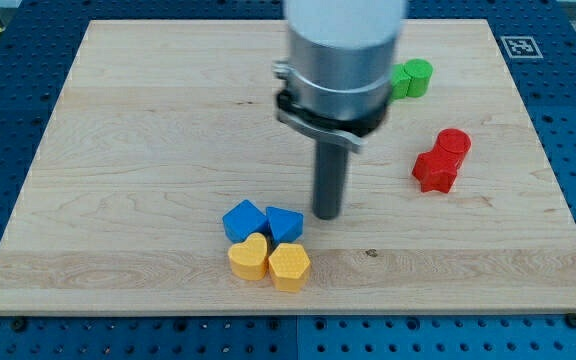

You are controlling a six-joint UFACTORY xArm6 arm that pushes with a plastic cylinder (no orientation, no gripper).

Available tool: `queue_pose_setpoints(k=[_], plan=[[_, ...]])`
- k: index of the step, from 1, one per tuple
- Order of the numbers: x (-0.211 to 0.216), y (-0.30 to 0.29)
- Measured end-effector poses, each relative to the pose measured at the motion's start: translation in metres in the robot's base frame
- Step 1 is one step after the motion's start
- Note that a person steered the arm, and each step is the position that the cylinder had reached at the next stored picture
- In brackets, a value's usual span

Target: Push red star to center

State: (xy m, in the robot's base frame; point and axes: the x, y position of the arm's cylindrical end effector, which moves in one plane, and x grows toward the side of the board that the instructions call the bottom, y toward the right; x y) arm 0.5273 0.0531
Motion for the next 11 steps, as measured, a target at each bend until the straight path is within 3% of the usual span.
queue_pose_setpoints(k=[2,3,5,9,11], plan=[[-0.001,0.138],[-0.028,0.143],[-0.063,0.111],[-0.051,0.012],[-0.094,-0.045]])
